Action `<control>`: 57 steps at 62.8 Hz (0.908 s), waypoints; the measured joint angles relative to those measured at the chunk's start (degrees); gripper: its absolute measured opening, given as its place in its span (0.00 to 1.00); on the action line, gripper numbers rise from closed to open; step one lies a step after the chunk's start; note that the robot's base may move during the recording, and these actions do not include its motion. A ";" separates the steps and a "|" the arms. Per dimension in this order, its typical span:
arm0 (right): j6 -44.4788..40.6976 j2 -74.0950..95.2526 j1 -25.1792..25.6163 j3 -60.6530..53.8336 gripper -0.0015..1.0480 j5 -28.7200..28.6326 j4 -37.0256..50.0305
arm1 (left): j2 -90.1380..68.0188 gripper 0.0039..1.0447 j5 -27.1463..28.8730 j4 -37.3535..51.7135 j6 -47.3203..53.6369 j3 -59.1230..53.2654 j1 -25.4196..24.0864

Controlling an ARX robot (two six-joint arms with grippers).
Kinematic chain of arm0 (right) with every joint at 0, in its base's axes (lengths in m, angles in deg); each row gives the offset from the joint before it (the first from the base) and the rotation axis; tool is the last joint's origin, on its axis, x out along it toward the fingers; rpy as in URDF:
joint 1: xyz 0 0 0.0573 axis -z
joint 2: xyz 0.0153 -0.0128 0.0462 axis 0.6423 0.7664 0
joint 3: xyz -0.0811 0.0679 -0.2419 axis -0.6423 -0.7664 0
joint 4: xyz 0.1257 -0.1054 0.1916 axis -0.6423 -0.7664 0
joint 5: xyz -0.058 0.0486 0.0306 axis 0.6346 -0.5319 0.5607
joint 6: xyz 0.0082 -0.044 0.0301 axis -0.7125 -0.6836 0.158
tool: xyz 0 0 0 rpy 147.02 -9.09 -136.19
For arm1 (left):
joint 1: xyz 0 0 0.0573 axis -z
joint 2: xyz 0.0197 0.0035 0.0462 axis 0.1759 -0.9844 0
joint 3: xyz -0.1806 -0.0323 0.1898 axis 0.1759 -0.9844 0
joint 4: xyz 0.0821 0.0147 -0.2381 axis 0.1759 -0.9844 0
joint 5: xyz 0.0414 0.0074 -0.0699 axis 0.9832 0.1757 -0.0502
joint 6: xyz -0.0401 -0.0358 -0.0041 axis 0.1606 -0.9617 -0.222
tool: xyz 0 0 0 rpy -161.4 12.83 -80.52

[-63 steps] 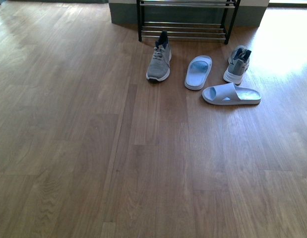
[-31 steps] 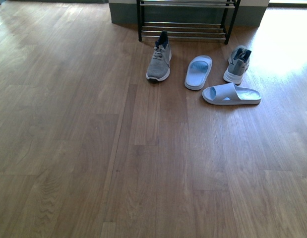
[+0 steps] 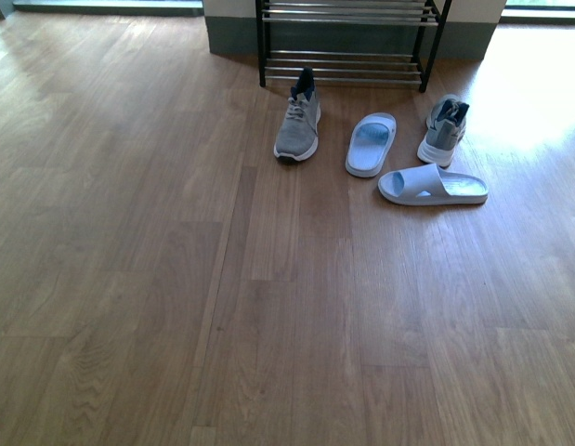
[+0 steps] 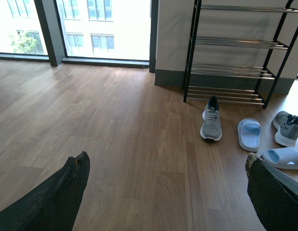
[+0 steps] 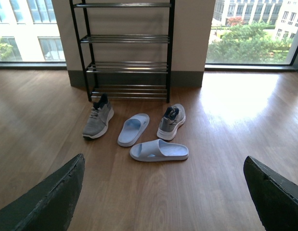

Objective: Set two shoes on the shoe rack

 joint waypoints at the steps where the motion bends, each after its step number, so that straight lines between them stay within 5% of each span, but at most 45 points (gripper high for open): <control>1: 0.00 0.00 0.00 0.00 0.91 0.00 0.00 | 0.00 0.91 0.00 0.00 0.00 0.00 0.00; 57: 0.00 0.00 0.00 0.00 0.91 0.02 0.00 | 0.00 0.91 0.00 -0.02 0.00 0.00 0.00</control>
